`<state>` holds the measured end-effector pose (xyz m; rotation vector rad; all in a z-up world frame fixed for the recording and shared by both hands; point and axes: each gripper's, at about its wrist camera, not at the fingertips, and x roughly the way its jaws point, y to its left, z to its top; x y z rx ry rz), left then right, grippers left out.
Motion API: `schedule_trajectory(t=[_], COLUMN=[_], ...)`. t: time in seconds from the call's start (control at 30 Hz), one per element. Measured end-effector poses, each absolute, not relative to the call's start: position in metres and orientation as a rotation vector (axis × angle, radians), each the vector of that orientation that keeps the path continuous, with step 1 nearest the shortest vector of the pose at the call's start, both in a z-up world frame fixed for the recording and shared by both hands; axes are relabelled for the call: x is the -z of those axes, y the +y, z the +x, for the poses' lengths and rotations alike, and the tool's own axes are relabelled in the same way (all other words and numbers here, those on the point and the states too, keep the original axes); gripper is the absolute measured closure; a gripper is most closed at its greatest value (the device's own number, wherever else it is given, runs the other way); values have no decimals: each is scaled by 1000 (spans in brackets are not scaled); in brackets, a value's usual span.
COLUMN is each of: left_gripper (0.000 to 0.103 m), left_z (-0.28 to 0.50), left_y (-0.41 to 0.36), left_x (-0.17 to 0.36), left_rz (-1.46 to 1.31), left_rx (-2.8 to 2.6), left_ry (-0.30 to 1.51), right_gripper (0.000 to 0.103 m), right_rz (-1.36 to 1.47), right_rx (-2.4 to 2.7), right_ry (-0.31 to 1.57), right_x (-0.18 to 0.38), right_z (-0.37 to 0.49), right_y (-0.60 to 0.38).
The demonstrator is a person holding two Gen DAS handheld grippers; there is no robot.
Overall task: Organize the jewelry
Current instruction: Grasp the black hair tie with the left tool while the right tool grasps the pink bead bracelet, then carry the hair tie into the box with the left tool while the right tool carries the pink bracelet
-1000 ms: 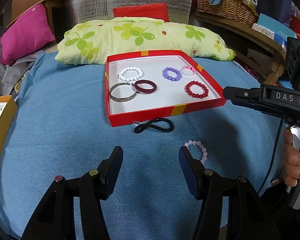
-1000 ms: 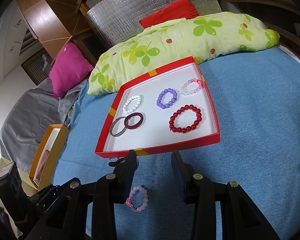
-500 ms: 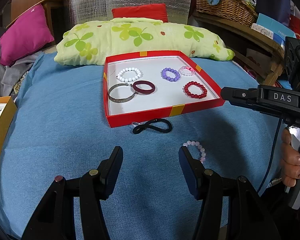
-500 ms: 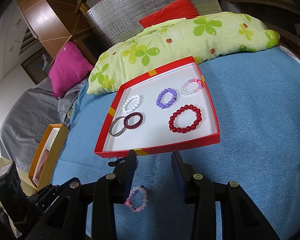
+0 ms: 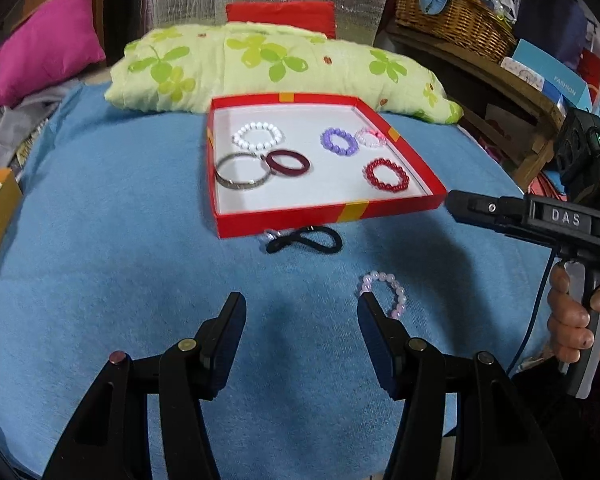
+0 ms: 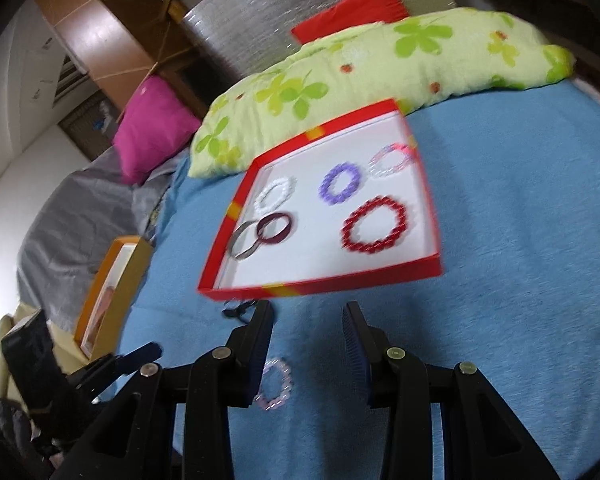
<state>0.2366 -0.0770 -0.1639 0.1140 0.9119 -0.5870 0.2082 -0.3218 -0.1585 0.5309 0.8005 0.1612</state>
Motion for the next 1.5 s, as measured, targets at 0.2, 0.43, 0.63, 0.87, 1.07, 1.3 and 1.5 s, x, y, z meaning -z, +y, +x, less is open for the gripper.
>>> schedule_trajectory(t=[0.2, 0.43, 0.63, 0.87, 1.07, 1.3, 1.5], left_gripper=[44, 44, 47, 77, 86, 89, 89], left_z=[246, 292, 319, 315, 308, 292, 278], left_y=[-72, -76, -104, -130, -134, -132, -128], left_x=[166, 176, 194, 204, 200, 182, 159], left_rz=[114, 36, 40, 136, 178, 222, 221], left_rx=[552, 507, 535, 525, 499, 493, 504], left_ry=[920, 973, 1014, 986, 934, 858, 781], right_gripper=[63, 80, 95, 95, 95, 95, 95], right_rz=[455, 294, 157, 276, 339, 383, 394], right_rx=[-297, -261, -220, -161, -140, -138, -138], right_ry=[930, 1022, 979, 918, 869, 813, 790], right_x=[176, 205, 202, 183, 165, 149, 143], right_z=[215, 222, 215, 212, 210, 214, 223], right_y=[-286, -255, -249, -298, -324, -334, -327])
